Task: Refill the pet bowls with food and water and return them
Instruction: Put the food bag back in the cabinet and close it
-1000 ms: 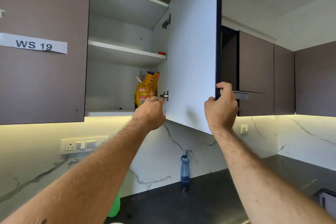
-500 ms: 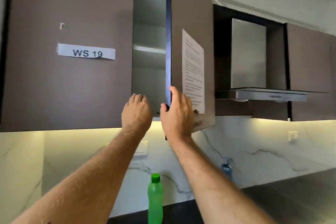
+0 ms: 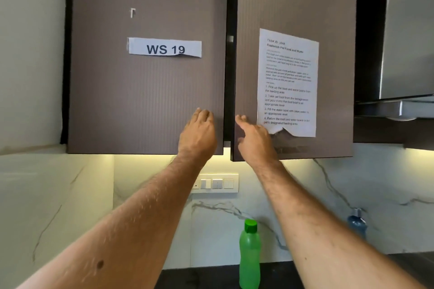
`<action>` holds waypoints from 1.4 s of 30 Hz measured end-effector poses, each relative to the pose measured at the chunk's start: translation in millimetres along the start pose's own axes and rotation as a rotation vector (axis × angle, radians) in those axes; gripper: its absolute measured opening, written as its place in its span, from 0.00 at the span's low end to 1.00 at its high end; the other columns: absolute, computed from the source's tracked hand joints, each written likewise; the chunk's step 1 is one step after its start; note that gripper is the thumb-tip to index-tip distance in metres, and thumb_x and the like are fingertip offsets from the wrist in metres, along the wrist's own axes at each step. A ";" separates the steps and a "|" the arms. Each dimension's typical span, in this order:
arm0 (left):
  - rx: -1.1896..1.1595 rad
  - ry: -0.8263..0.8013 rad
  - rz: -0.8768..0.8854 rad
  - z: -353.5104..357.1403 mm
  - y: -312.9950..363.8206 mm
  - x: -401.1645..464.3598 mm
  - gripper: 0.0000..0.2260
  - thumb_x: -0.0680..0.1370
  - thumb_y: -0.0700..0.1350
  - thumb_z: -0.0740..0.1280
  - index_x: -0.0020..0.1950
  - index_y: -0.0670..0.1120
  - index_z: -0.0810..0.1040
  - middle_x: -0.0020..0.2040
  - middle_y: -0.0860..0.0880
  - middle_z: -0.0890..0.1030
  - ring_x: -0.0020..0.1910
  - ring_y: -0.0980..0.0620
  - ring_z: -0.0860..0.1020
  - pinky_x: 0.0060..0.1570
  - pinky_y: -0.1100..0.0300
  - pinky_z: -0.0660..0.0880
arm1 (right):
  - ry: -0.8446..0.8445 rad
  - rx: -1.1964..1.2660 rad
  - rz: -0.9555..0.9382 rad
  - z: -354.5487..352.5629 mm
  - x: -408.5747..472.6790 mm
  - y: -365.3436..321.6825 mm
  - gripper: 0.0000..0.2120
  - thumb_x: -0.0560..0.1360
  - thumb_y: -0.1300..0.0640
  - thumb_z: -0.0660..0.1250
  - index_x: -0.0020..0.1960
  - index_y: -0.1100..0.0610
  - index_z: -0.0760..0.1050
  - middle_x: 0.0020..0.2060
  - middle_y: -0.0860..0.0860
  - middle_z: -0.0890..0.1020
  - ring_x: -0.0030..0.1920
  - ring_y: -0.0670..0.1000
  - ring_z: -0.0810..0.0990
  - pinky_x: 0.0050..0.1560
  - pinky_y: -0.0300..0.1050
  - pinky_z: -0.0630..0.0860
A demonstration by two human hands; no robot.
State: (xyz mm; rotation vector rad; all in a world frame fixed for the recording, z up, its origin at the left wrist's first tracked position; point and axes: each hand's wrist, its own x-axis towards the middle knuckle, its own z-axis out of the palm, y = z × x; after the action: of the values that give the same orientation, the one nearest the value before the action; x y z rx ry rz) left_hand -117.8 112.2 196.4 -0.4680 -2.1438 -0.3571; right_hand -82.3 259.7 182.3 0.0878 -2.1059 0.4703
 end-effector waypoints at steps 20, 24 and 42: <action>0.069 -0.046 -0.113 33.9 3.3 -22.2 0.28 0.76 0.42 0.65 0.76 0.43 0.66 0.72 0.44 0.71 0.69 0.43 0.70 0.66 0.46 0.70 | -0.519 -0.160 -0.034 39.3 24.5 48.3 0.41 0.78 0.72 0.57 0.85 0.48 0.49 0.85 0.46 0.51 0.83 0.55 0.54 0.81 0.51 0.57; 0.021 -0.039 -0.096 38.0 8.9 -42.4 0.30 0.74 0.40 0.64 0.77 0.46 0.64 0.74 0.46 0.70 0.71 0.44 0.69 0.67 0.47 0.69 | -0.516 -0.081 -0.062 45.8 -4.3 54.6 0.43 0.77 0.70 0.62 0.85 0.49 0.49 0.85 0.47 0.44 0.84 0.54 0.46 0.82 0.52 0.53; -0.095 -0.277 -0.129 108.6 -40.3 -176.8 0.29 0.78 0.45 0.63 0.79 0.48 0.60 0.78 0.48 0.65 0.76 0.46 0.64 0.72 0.47 0.66 | -0.552 0.132 0.212 112.8 -171.4 83.0 0.30 0.79 0.66 0.67 0.78 0.50 0.68 0.79 0.50 0.63 0.79 0.54 0.63 0.76 0.48 0.61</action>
State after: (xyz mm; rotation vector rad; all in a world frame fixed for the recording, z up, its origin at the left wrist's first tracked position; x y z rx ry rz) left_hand -118.7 86.6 -13.4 -0.4549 -2.4416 -0.4919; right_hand -97.6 274.8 -38.0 0.0763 -2.6372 0.7816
